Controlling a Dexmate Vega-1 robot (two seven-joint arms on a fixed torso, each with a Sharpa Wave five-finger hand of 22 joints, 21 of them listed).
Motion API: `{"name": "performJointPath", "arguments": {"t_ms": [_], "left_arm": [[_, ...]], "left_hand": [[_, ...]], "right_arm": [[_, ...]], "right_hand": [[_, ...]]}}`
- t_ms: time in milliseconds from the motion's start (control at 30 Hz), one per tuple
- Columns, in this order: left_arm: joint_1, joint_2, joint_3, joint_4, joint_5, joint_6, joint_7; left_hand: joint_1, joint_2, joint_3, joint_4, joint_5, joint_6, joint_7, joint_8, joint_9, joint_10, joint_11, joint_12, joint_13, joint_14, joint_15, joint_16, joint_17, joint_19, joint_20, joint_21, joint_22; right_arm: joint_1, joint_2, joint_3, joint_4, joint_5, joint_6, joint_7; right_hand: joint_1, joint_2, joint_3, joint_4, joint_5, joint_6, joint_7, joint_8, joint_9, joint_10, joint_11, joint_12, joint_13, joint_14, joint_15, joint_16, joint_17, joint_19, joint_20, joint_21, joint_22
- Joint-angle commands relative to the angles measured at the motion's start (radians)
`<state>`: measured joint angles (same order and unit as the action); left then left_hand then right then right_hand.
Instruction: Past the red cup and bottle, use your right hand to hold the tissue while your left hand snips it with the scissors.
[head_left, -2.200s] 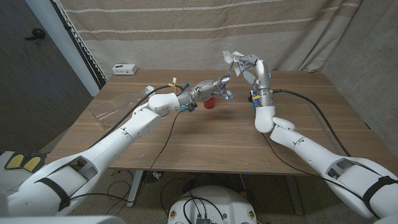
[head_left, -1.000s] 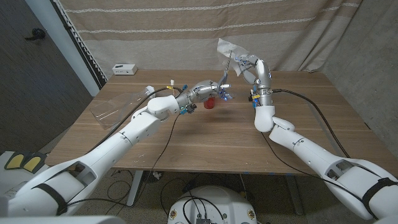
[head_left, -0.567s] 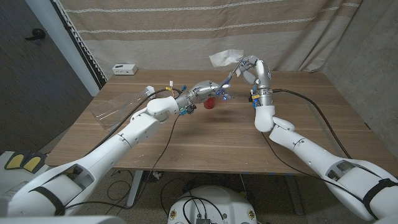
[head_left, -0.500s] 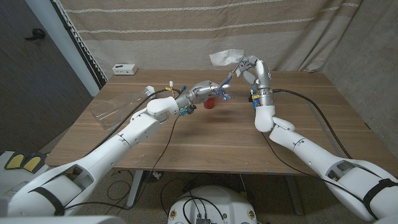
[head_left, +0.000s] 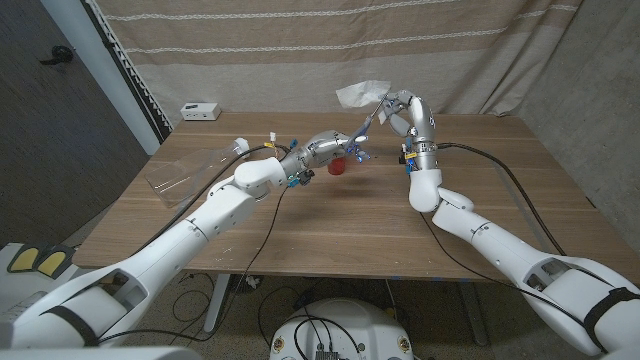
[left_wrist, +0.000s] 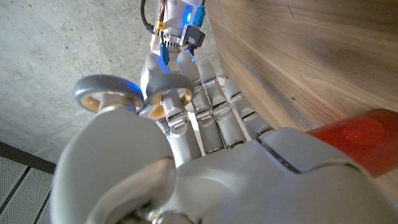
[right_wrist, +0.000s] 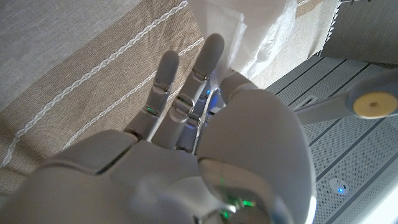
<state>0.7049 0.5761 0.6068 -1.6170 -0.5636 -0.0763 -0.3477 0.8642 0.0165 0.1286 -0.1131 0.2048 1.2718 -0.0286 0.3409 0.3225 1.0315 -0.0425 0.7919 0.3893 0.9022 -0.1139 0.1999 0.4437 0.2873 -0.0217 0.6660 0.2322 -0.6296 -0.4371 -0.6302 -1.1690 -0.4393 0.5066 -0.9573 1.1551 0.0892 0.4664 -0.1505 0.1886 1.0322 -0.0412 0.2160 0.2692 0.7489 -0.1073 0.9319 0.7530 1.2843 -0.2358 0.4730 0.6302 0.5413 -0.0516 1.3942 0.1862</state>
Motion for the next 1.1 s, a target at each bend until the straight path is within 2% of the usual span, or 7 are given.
{"name": "performJointPath", "arguments": {"t_ms": [33,600,833,1100], "left_arm": [[0.020,0.011,-0.016,-0.003,0.007,-0.036,0.019],[0.019,0.001,-0.025,0.042,-0.009,-0.072,-0.004],[0.048,0.002,-0.039,0.050,-0.031,-0.119,-0.023],[0.071,-0.008,-0.056,0.054,-0.023,-0.169,0.007]], "left_hand": [[0.170,0.162,0.014,0.001,-0.008,0.004,0.001,0.006,0.003,0.163,-0.159,0.006,0.003,0.002,-0.113,-0.003,-0.001,0.001,-0.006,0.005,0.000],[0.166,0.152,0.036,-0.001,-0.019,0.010,-0.001,0.016,0.010,0.170,-0.159,0.010,0.002,-0.002,-0.114,-0.005,-0.008,-0.003,-0.007,0.007,-0.005],[0.163,0.149,0.045,-0.003,-0.021,0.010,-0.001,0.020,0.013,0.173,-0.158,0.011,-0.001,-0.004,-0.113,-0.005,-0.012,-0.004,-0.007,0.007,-0.007],[0.158,0.147,0.052,-0.002,-0.023,0.007,-0.005,0.022,0.015,0.167,-0.160,0.011,0.000,-0.006,-0.113,-0.005,-0.014,-0.004,-0.007,0.008,-0.008]], "right_arm": [[0.002,0.017,0.002,0.004,0.004,-0.010,-0.022],[0.011,0.036,0.003,-0.005,0.031,-0.057,0.002],[-0.003,0.039,0.009,-0.028,0.037,-0.118,-0.002],[-0.012,0.034,0.019,-0.037,0.060,-0.148,0.000]], "right_hand": [[-0.001,0.008,0.007,0.001,0.006,-0.003,0.002,0.006,0.001,0.012,0.000,0.001,0.001,0.010,-0.001,-0.002,0.004,0.005,-0.129,0.005,0.003],[-0.004,0.006,0.008,0.002,0.007,-0.001,0.007,0.008,0.000,0.014,0.003,0.001,0.002,0.012,-0.001,-0.005,0.005,0.007,-0.127,0.003,0.002],[-0.004,0.006,0.009,0.001,0.008,0.001,0.006,0.009,0.000,0.014,0.002,0.001,0.003,0.013,-0.001,-0.005,0.006,0.008,-0.127,0.003,0.002],[-0.004,0.005,0.009,0.001,0.008,0.001,0.008,0.010,0.001,0.015,0.003,0.001,0.002,0.013,-0.001,-0.007,0.006,0.009,-0.127,0.002,0.001]]}}
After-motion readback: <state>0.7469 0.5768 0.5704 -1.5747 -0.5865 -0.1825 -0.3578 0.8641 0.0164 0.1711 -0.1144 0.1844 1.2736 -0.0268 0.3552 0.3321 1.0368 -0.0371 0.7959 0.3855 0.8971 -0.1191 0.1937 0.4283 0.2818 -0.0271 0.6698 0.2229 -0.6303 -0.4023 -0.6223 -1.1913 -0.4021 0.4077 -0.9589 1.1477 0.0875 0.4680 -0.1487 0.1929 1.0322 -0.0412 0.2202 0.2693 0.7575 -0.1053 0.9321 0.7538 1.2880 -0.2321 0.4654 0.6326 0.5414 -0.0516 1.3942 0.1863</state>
